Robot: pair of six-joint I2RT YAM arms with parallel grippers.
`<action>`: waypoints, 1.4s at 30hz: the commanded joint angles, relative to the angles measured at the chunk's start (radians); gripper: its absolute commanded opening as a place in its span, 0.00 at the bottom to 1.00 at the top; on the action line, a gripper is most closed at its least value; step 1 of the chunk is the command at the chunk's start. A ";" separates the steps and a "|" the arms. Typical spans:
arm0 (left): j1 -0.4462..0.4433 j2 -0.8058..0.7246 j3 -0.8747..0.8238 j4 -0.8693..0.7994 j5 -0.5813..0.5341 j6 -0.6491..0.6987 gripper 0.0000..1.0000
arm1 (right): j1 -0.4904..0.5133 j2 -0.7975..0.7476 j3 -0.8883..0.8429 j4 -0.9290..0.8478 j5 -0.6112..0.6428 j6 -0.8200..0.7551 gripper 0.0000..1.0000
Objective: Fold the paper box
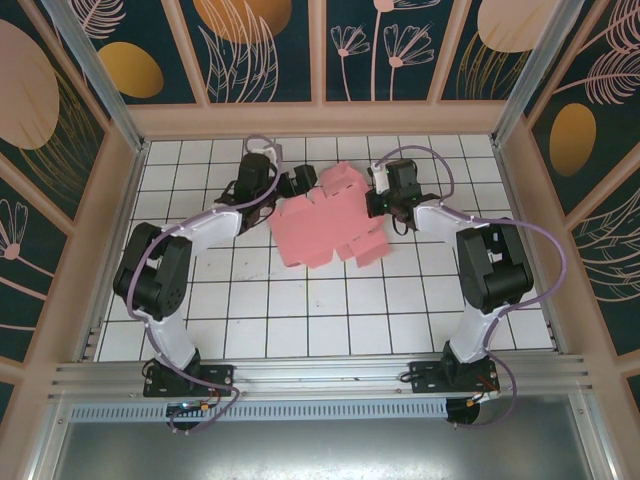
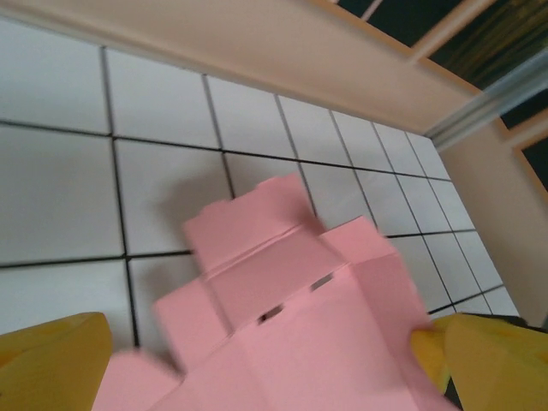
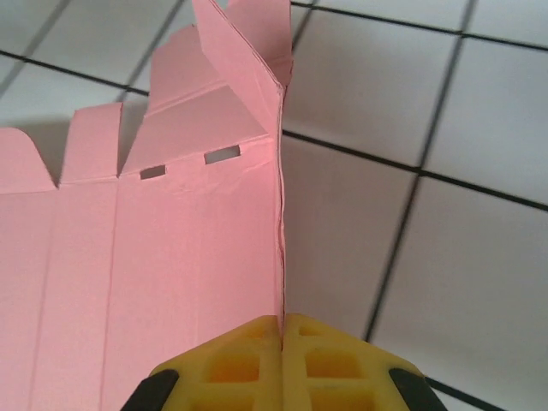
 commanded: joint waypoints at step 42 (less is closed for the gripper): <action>-0.078 0.309 0.456 -0.324 0.375 0.221 0.84 | 0.042 0.040 0.049 -0.006 -0.107 0.040 0.00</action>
